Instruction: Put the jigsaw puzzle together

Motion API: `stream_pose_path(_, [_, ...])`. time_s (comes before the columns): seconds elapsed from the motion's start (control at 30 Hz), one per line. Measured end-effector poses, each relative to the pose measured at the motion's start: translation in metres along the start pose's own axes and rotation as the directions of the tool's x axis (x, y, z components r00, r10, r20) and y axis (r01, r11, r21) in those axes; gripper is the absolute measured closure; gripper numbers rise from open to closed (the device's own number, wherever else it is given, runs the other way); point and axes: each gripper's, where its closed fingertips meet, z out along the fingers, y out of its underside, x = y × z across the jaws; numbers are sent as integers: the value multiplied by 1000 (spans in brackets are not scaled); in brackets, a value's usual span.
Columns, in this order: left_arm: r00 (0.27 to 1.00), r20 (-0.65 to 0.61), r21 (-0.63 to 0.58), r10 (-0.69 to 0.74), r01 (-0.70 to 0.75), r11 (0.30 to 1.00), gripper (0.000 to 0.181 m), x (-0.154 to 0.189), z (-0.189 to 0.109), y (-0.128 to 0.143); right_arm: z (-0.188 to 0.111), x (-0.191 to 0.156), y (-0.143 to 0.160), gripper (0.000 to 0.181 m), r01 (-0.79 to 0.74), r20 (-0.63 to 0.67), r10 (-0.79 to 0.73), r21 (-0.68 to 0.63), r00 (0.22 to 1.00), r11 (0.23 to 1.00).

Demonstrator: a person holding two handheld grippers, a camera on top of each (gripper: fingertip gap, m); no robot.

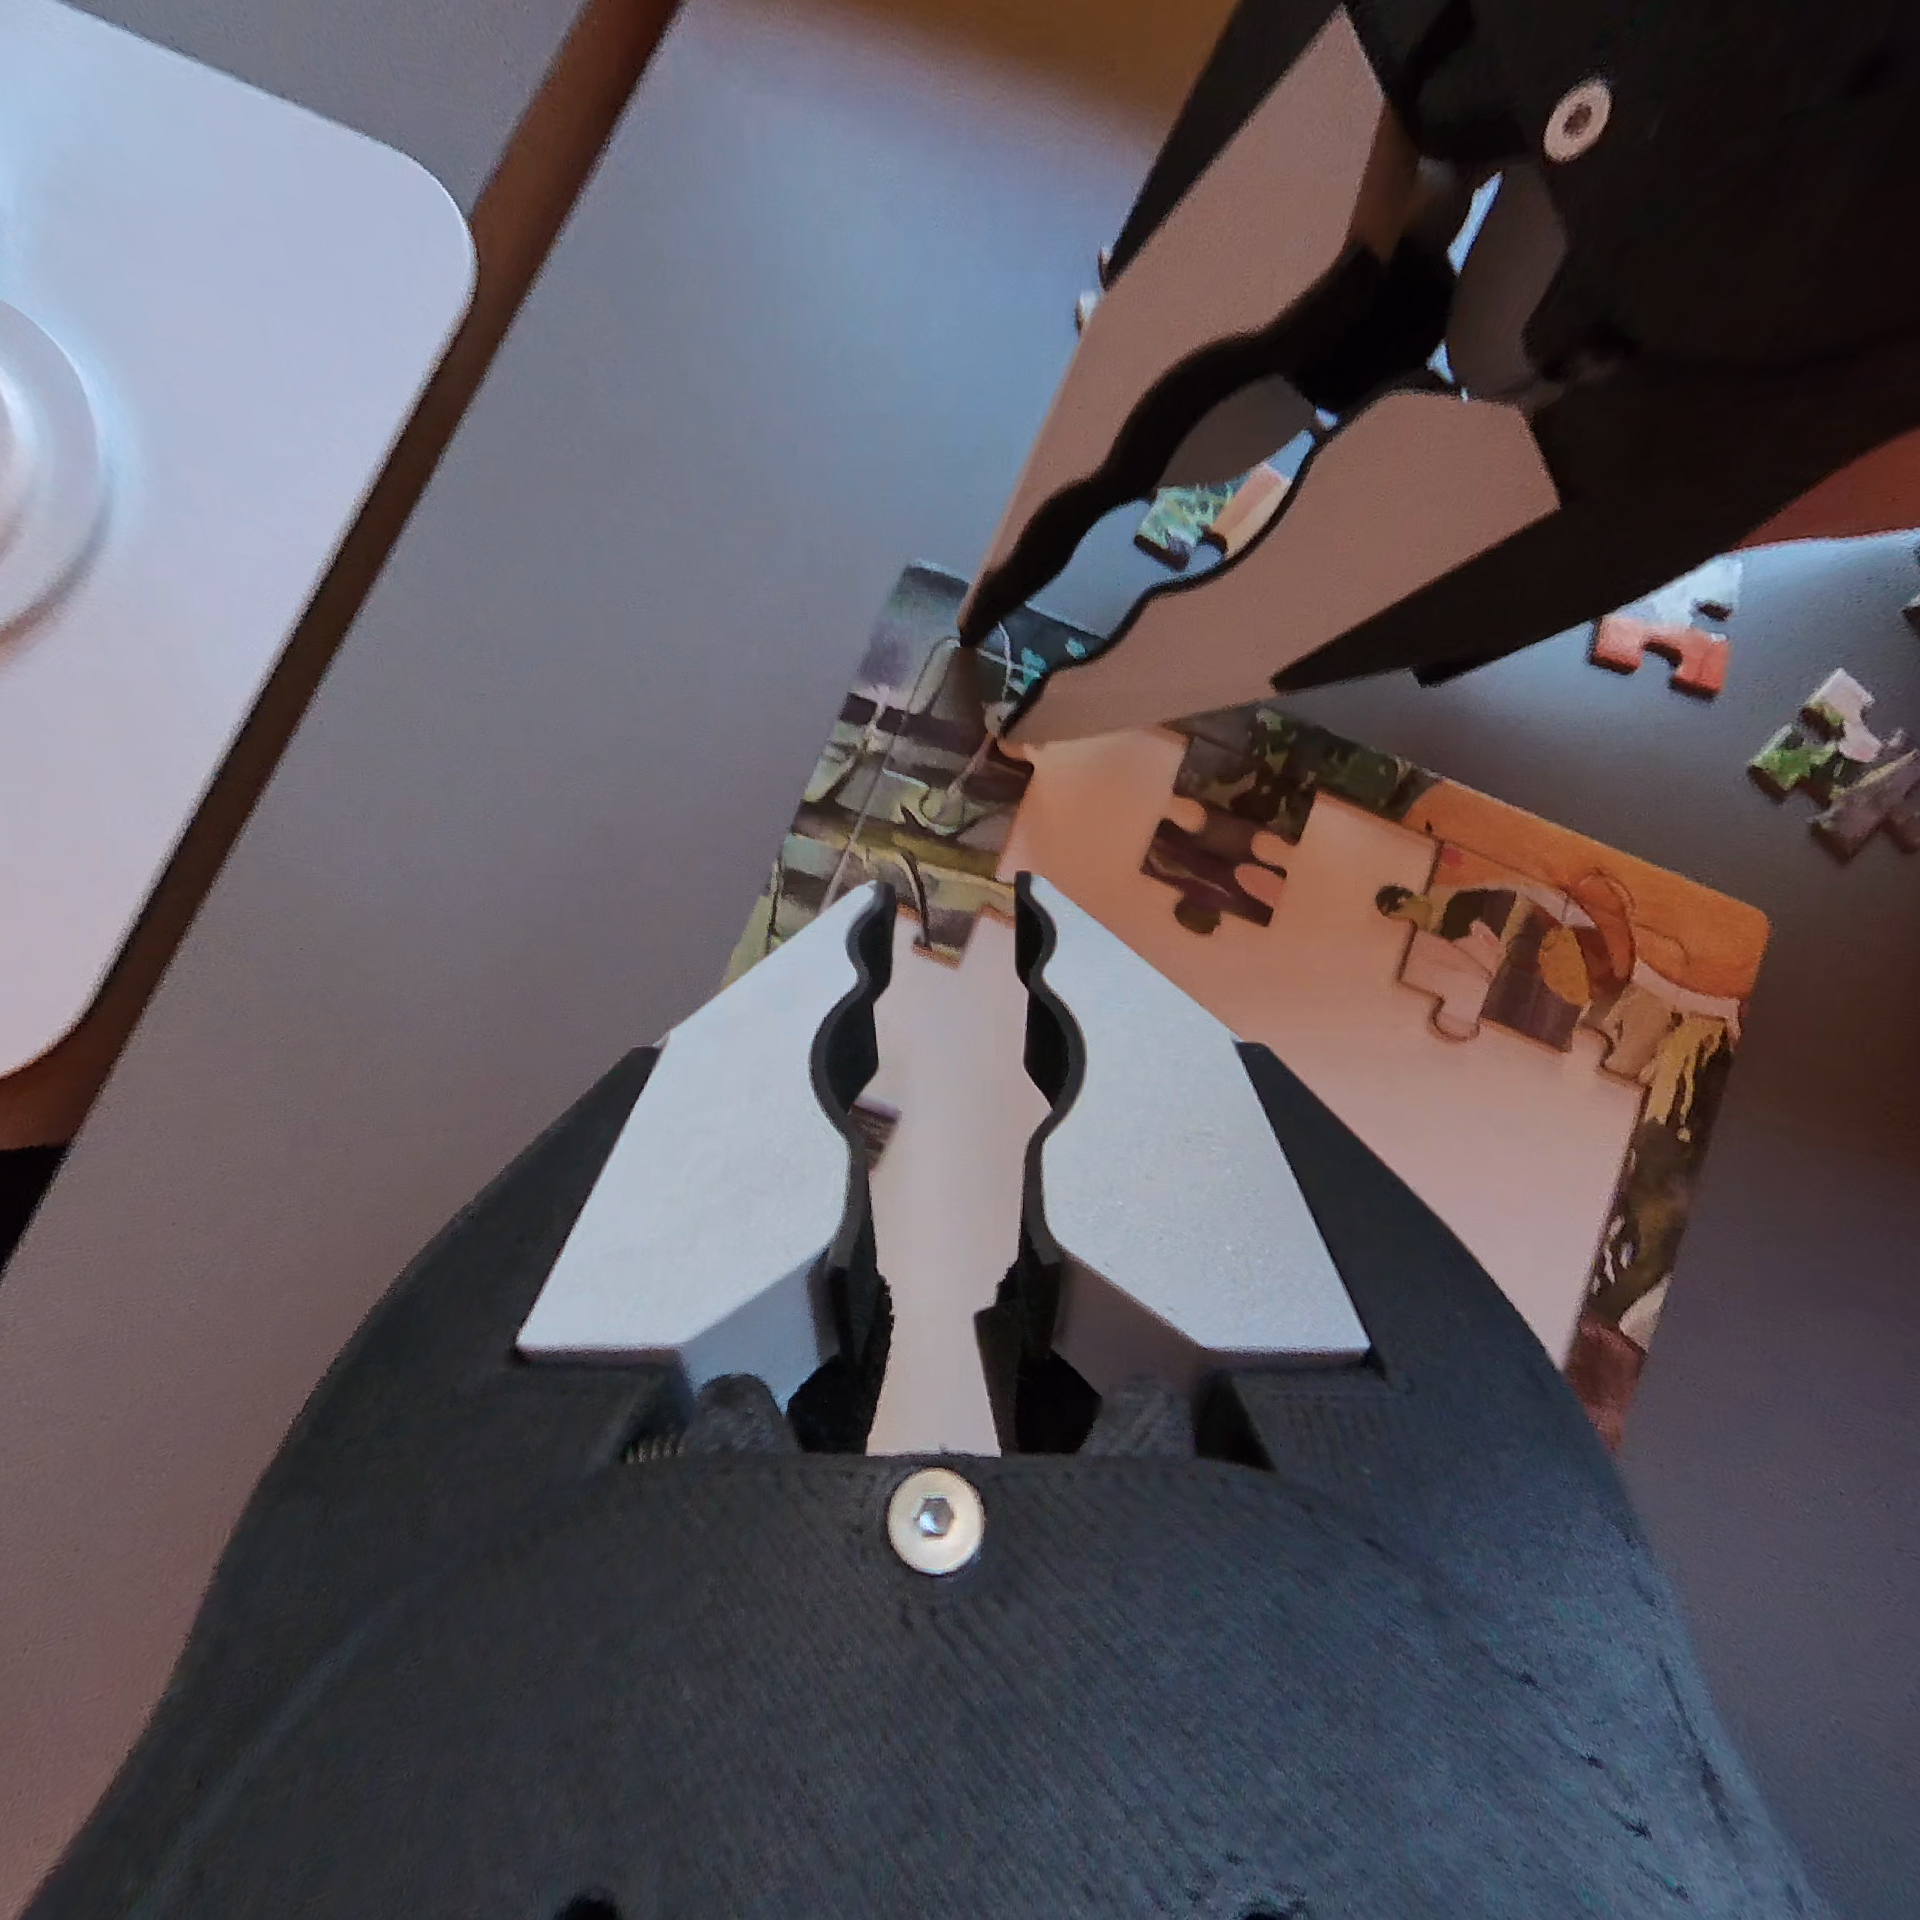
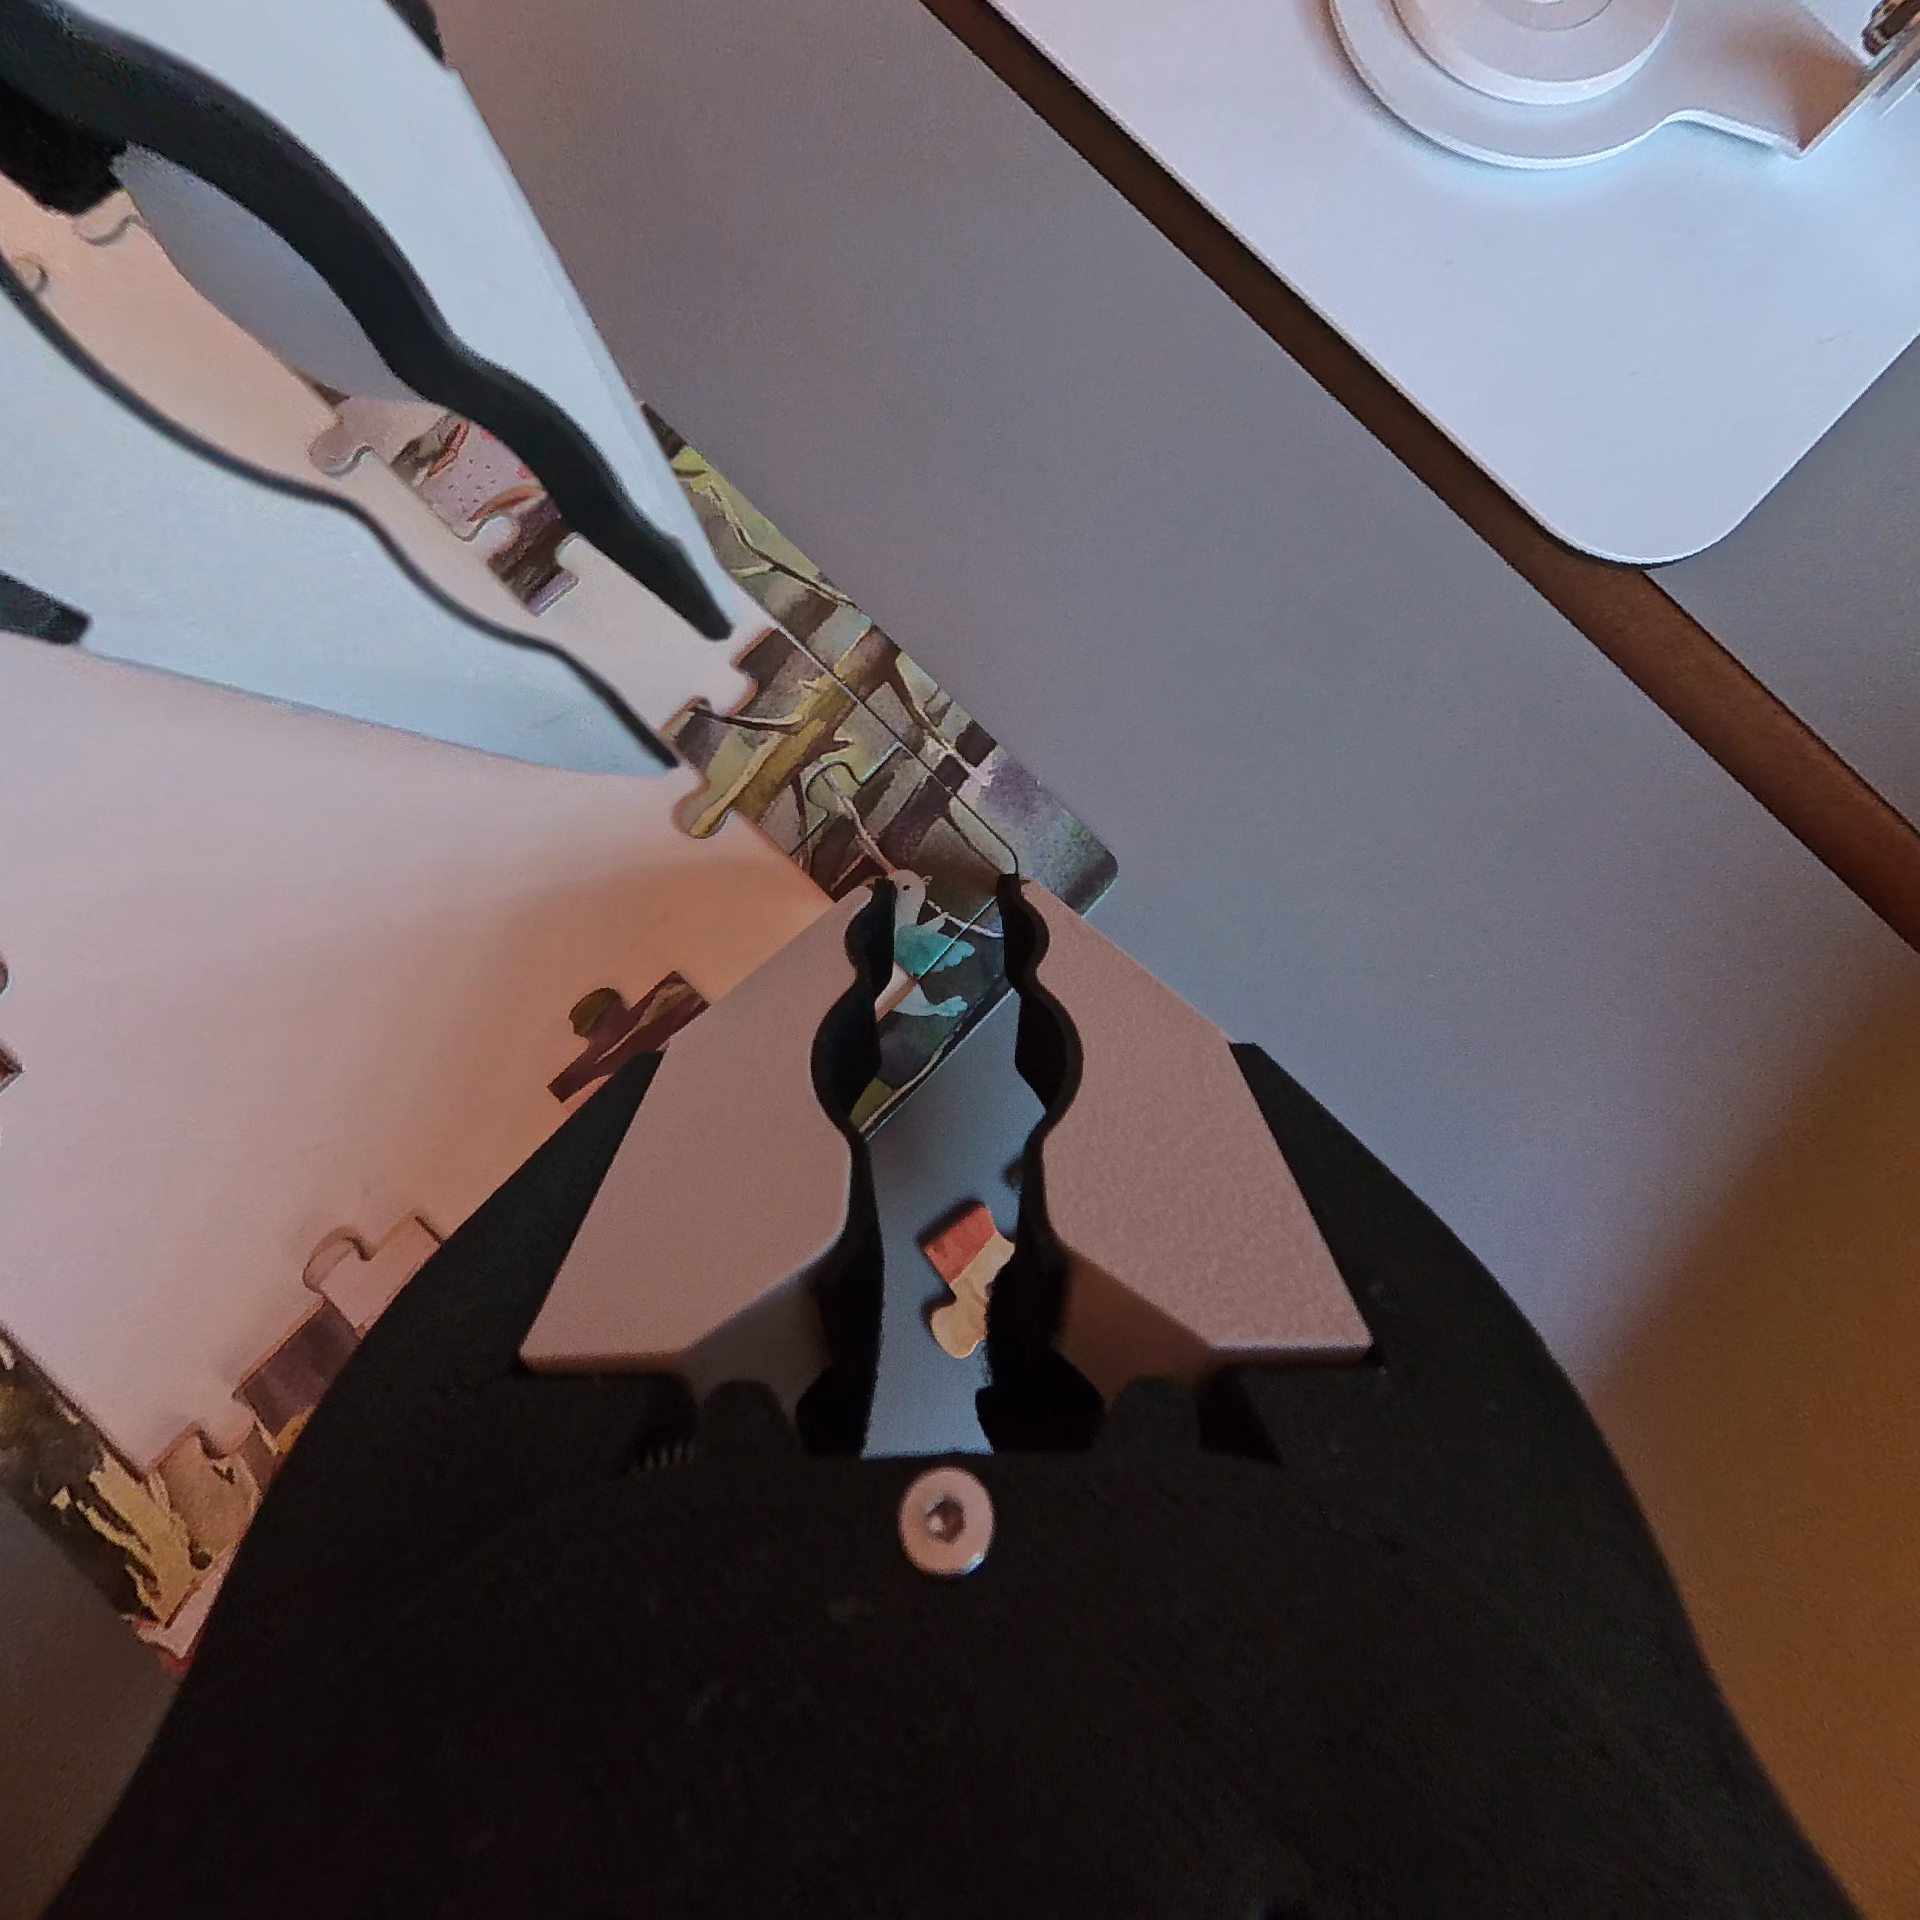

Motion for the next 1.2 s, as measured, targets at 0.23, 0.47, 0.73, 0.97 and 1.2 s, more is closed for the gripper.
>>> stream_pose_path(0.23, [995, 80, 26, 54, -57, 998, 176, -5, 10, -8, 0, 0, 0, 161, 2, 1, -2, 0, 1000, 1000])
stream_pose_path(0.47, [996, 62, -37, 70, -67, 997, 175, 0, 25, 3, 0, 0, 0, 161, 0, 5, 0, 3, 1000, 1000])
stream_pose_path(0.73, [990, 93, -19, 108, -106, 994, 177, -1, 24, 0, 0, 0, 0, 160, -4, 9, 4, 4, 1000, 1000])
stream_pose_path(0.97, [989, 147, 294, 10, -53, 954, 177, -9, -46, -56, -44, 6, -40, 158, -47, 20, 44, 183, 999, 982])
stream_pose_path(1.2, [962, 269, 699, 43, -226, 679, 156, 40, -199, -129, -155, 32, -95, 151, -56, -83, 120, 541, 989, 839])
